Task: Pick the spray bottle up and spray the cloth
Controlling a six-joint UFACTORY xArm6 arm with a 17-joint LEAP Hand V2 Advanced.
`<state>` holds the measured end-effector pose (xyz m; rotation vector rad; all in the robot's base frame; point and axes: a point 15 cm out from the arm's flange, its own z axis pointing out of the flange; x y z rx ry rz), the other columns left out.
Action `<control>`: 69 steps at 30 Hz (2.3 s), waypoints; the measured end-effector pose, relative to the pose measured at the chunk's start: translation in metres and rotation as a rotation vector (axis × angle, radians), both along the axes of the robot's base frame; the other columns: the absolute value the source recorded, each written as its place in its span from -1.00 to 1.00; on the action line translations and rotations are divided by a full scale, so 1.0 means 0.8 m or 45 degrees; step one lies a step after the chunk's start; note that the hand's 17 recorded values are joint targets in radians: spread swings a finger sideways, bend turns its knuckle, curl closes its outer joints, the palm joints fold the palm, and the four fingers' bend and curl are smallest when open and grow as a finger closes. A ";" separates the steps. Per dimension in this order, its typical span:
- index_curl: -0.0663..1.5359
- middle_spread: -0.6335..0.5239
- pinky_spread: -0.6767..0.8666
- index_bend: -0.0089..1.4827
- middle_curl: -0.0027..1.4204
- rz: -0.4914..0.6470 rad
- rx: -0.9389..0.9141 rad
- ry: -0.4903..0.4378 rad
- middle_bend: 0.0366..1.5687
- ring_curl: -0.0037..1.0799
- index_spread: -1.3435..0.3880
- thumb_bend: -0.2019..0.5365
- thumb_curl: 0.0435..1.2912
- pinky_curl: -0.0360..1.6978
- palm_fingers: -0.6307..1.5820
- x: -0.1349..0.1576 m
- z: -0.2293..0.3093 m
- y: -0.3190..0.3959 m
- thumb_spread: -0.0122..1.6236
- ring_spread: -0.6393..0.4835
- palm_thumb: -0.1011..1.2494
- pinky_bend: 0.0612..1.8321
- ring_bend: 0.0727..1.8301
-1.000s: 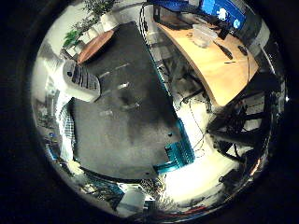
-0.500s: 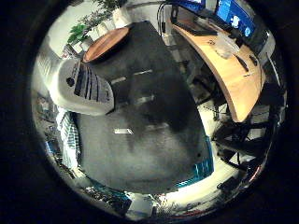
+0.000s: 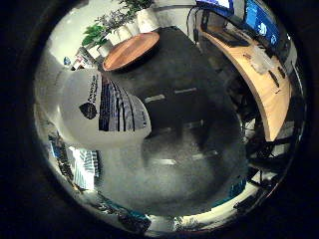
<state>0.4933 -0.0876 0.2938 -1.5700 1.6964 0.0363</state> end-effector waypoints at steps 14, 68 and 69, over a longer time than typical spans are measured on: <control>-0.42 -0.35 -0.70 -0.64 -0.13 0.023 0.116 -0.115 -0.08 -0.14 0.10 -0.47 -0.52 -0.51 0.58 0.018 -0.001 0.026 0.54 -0.29 0.39 -0.12 0.03; 0.18 -0.19 -0.40 0.44 0.17 0.214 -0.122 0.001 0.63 0.40 0.24 -0.49 -0.09 0.50 0.57 -0.046 0.135 0.038 0.51 -0.26 0.50 0.15 0.46; 0.18 -0.19 -0.40 0.44 0.17 0.221 -0.139 0.028 0.63 0.40 0.24 -0.48 -0.10 0.51 0.57 -0.052 0.139 0.038 0.52 -0.26 0.49 0.15 0.46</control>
